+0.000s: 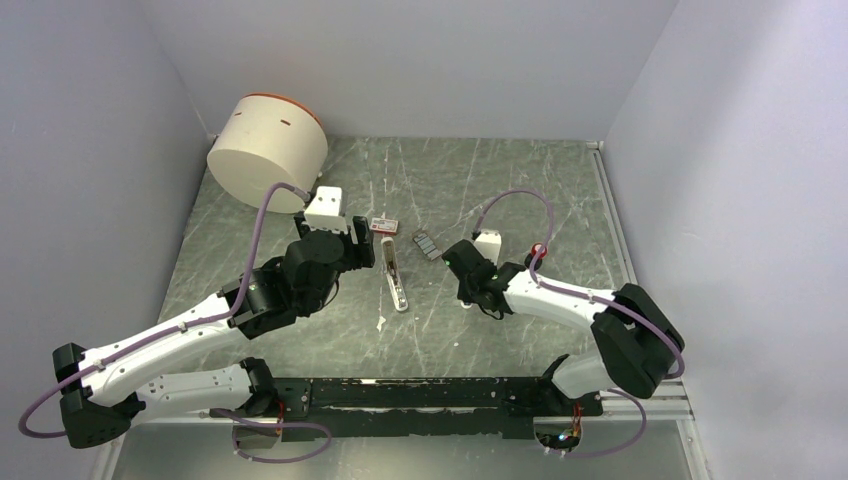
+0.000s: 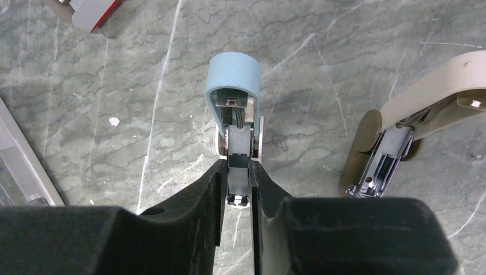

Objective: Load the staples into the stapler

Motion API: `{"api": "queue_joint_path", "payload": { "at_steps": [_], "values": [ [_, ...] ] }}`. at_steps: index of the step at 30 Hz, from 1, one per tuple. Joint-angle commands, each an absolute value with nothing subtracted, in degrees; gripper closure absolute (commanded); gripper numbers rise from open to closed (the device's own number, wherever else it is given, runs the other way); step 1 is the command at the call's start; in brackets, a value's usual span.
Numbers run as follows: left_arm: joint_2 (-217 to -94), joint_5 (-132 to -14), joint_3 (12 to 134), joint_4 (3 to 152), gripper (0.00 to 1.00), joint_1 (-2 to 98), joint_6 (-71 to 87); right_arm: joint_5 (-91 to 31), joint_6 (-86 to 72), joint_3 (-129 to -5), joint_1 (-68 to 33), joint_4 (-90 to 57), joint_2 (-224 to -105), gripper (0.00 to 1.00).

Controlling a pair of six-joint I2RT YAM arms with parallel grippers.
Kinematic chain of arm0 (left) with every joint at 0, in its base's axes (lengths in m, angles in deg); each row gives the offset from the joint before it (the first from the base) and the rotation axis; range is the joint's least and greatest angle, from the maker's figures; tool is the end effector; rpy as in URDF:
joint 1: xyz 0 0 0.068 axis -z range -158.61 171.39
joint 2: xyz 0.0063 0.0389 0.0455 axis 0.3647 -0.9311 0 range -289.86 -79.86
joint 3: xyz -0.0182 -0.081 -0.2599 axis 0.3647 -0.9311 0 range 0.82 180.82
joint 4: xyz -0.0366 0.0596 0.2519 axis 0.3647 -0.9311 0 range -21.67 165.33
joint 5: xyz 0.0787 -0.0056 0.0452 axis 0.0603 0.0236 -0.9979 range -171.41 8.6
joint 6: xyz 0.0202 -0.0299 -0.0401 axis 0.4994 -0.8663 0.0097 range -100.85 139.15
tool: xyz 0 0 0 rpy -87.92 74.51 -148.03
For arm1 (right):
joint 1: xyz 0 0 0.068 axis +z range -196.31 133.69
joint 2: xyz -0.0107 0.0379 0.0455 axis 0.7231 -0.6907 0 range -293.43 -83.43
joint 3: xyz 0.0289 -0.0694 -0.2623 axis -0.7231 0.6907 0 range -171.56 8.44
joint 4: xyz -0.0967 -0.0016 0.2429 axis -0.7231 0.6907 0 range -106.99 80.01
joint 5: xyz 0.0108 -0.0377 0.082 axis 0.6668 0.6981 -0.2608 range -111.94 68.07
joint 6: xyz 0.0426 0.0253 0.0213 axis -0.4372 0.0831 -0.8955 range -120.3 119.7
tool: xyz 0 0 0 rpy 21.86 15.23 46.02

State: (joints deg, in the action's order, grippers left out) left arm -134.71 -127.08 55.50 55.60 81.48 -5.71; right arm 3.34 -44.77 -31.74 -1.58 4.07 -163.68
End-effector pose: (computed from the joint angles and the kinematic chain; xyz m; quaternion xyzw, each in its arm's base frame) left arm 0.1249 -0.1660 0.3550 0.0159 0.7865 -0.1231 0.6049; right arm 0.1902 0.1670 0.1689 0.0523 0.9451 0.0199 0.3220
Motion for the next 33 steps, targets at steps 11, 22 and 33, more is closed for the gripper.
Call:
{"api": "queue_joint_path", "payload": {
  "at_steps": [11, 22, 33],
  "values": [
    [-133.73, -127.65, 55.29, 55.68, 0.26, 81.15, -6.25, 4.71, -43.80, -35.65, -1.22, 7.44, -160.05, 0.61],
    [-132.63, -127.96, 55.73, 54.95, 0.26, 81.15, -6.34, -1.25, -30.12, -46.07, -1.38, -0.55, -168.70, 0.54],
    [-133.12, -129.25, 54.69, 54.83, 0.26, 81.11, -6.17, -4.39, -19.51, -61.13, -4.47, -6.39, -189.56, 0.54]
  ]
}}
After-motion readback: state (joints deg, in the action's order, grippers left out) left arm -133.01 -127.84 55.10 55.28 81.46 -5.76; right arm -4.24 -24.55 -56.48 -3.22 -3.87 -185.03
